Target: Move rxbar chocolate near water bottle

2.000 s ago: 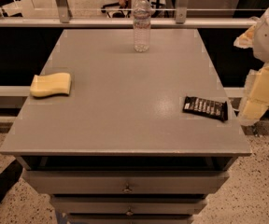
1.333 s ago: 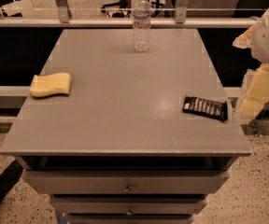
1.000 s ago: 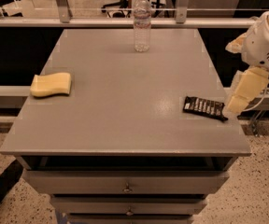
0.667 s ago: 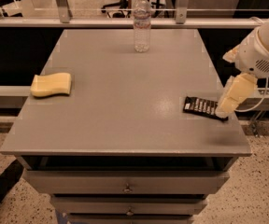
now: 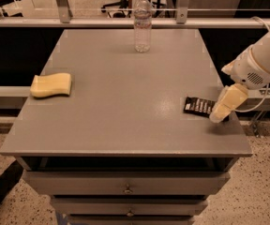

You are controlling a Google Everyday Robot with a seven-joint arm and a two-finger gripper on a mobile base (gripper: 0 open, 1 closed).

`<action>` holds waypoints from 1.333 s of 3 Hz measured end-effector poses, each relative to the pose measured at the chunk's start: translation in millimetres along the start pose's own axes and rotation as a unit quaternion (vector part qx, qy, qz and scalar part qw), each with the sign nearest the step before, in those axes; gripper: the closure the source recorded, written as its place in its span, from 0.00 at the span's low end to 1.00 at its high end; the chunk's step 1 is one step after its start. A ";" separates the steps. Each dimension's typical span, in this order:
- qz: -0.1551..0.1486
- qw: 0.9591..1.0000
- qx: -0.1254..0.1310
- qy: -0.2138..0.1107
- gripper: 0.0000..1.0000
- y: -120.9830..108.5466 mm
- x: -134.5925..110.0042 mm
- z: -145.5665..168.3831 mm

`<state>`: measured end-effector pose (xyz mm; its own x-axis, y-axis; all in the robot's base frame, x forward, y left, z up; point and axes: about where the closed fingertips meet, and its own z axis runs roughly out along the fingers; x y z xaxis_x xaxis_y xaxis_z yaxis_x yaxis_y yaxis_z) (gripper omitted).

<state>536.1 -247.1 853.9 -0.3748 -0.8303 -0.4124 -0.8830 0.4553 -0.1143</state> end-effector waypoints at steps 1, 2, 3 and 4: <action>0.020 1.000 -0.009 -0.004 0.24 -5.0 11.7 21.3; 0.031 0.999 -0.015 -0.003 0.47 -5.6 17.2 28.4; 0.031 0.999 -0.015 -0.003 0.70 -6.4 14.6 22.7; 0.030 0.999 -0.012 -0.003 0.99 -8.9 8.3 13.9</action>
Offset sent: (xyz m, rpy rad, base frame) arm 0.0075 -0.0150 -0.0484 0.0542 0.0703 -0.0782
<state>544.7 -253.5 839.0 -0.4258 -0.7997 -0.4233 -0.8656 0.4963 -0.0668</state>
